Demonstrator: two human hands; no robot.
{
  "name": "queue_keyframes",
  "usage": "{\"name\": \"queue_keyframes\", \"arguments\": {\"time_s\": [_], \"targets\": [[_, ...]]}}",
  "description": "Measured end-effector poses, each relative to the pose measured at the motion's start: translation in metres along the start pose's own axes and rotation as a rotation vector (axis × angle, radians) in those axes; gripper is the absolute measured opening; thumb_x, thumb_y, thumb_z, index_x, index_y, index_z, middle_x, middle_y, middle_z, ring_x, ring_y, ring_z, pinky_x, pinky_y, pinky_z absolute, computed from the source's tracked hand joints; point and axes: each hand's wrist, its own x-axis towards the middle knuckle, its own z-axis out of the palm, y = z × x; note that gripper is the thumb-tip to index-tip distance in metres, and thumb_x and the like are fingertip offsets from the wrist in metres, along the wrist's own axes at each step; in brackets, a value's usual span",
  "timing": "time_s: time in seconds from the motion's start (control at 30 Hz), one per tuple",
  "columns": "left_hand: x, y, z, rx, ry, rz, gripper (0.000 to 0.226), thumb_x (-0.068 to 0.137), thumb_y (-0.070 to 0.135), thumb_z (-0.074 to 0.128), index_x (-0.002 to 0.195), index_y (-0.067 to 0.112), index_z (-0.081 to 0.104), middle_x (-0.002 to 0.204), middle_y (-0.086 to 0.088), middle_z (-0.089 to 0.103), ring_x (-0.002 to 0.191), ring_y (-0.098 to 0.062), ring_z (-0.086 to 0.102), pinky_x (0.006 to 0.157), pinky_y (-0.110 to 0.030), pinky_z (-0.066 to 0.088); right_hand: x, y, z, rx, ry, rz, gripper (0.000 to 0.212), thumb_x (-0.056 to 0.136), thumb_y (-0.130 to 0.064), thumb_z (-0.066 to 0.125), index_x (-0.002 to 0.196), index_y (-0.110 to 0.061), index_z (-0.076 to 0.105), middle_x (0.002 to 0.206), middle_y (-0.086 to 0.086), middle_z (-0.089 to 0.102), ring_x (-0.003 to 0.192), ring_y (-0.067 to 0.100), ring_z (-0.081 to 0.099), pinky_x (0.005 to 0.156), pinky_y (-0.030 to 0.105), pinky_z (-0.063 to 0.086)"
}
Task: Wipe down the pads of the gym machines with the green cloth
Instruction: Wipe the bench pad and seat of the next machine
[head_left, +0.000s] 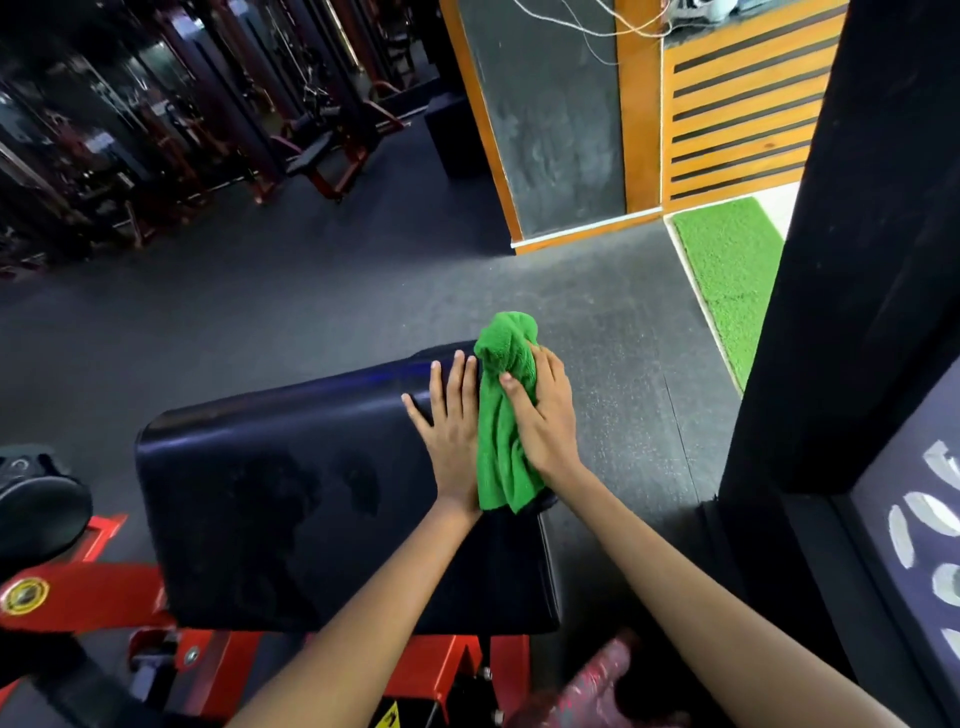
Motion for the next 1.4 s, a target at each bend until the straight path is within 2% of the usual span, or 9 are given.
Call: {"name": "queue_keyframes", "arguments": {"time_s": [0.13, 0.27, 0.43, 0.57, 0.73, 0.93, 1.13, 1.33, 1.4], "targets": [[-0.003, 0.001, -0.001, -0.140, 0.038, -0.013, 0.054, 0.098, 0.040, 0.026, 0.145, 0.013, 0.030, 0.152, -0.004, 0.035, 0.142, -0.024, 0.022, 0.112, -0.056, 0.005, 0.012, 0.029, 0.002, 0.241, 0.036, 0.142, 0.031, 0.083, -0.048, 0.053, 0.109, -0.032, 0.057, 0.118, 0.007, 0.056, 0.112, 0.018, 0.053, 0.105, 0.045, 0.038], [-0.003, 0.006, -0.006, -0.213, 0.021, -0.059, 0.055, 0.096, 0.038, 0.029, 0.144, 0.013, 0.035, 0.151, -0.003, 0.036, 0.143, -0.023, 0.021, 0.113, -0.054, 0.001, 0.030, 0.060, -0.002, 0.251, -0.013, 0.337, 0.027, 0.075, -0.055, 0.055, 0.097, -0.041, 0.061, 0.117, 0.010, 0.060, 0.115, 0.024, 0.054, 0.105, 0.050, 0.037], [0.001, 0.006, -0.010, -0.234, 0.040, -0.084, 0.053, 0.096, 0.041, 0.029, 0.140, 0.013, 0.040, 0.146, -0.005, 0.043, 0.140, -0.023, 0.026, 0.112, -0.058, 0.007, 0.037, 0.039, -0.003, 0.301, -0.044, 0.268, 0.011, 0.091, -0.032, 0.054, 0.099, -0.039, 0.058, 0.119, 0.010, 0.057, 0.116, 0.022, 0.053, 0.107, 0.041, 0.037], [0.015, 0.031, -0.022, -0.316, 0.057, -0.314, 0.051, 0.093, 0.042, 0.035, 0.127, 0.010, 0.056, 0.133, -0.008, 0.053, 0.132, -0.028, 0.038, 0.110, -0.064, 0.013, 0.028, 0.055, -0.006, 0.265, -0.095, 0.262, 0.018, 0.089, -0.039, 0.055, 0.107, -0.041, 0.056, 0.119, 0.004, 0.056, 0.119, 0.022, 0.050, 0.105, 0.034, 0.037], [0.014, 0.040, -0.021, -0.209, 0.011, -0.309, 0.060, 0.090, 0.055, 0.038, 0.132, 0.014, 0.054, 0.132, -0.009, 0.051, 0.135, -0.029, 0.034, 0.110, -0.063, 0.011, 0.029, 0.097, -0.030, 0.181, -0.220, 0.575, 0.018, 0.097, -0.021, 0.051, 0.115, -0.019, 0.053, 0.119, 0.015, 0.061, 0.110, 0.029, 0.059, 0.100, 0.050, 0.045], [0.019, 0.042, -0.022, -0.212, 0.038, -0.357, 0.055, 0.091, 0.051, 0.040, 0.128, 0.015, 0.057, 0.128, -0.007, 0.053, 0.132, -0.029, 0.038, 0.110, -0.063, 0.015, 0.049, 0.097, -0.020, 0.209, -0.288, 0.477, 0.028, 0.078, -0.051, 0.058, 0.104, -0.042, 0.060, 0.125, 0.008, 0.057, 0.117, 0.023, 0.055, 0.102, 0.045, 0.043], [0.019, 0.046, -0.019, -0.217, 0.046, -0.397, 0.051, 0.092, 0.048, 0.040, 0.126, 0.015, 0.057, 0.128, -0.007, 0.053, 0.133, -0.028, 0.038, 0.112, -0.062, 0.014, 0.063, 0.079, -0.035, 0.281, -0.331, 0.613, 0.012, 0.096, -0.027, 0.052, 0.106, -0.026, 0.058, 0.117, 0.013, 0.064, 0.104, 0.026, 0.062, 0.097, 0.047, 0.048], [0.014, 0.050, -0.013, -0.273, 0.141, -0.461, 0.065, 0.091, 0.049, 0.040, 0.137, 0.004, 0.042, 0.143, -0.011, 0.042, 0.139, -0.021, 0.028, 0.117, -0.050, 0.003, 0.102, 0.019, -0.039, 0.280, -0.562, 0.306, 0.017, 0.095, -0.015, 0.054, 0.110, -0.022, 0.060, 0.099, -0.003, 0.064, 0.088, 0.008, 0.059, 0.087, 0.026, 0.047], [0.013, 0.049, -0.010, -0.298, 0.217, -0.581, 0.072, 0.089, 0.052, 0.040, 0.141, 0.002, 0.037, 0.149, -0.011, 0.035, 0.141, -0.019, 0.024, 0.117, -0.041, -0.002, 0.112, 0.000, -0.042, 0.206, -0.683, 0.103, 0.020, 0.089, -0.018, 0.061, 0.109, -0.020, 0.062, 0.102, -0.005, 0.063, 0.094, 0.008, 0.056, 0.091, 0.027, 0.043]]}}
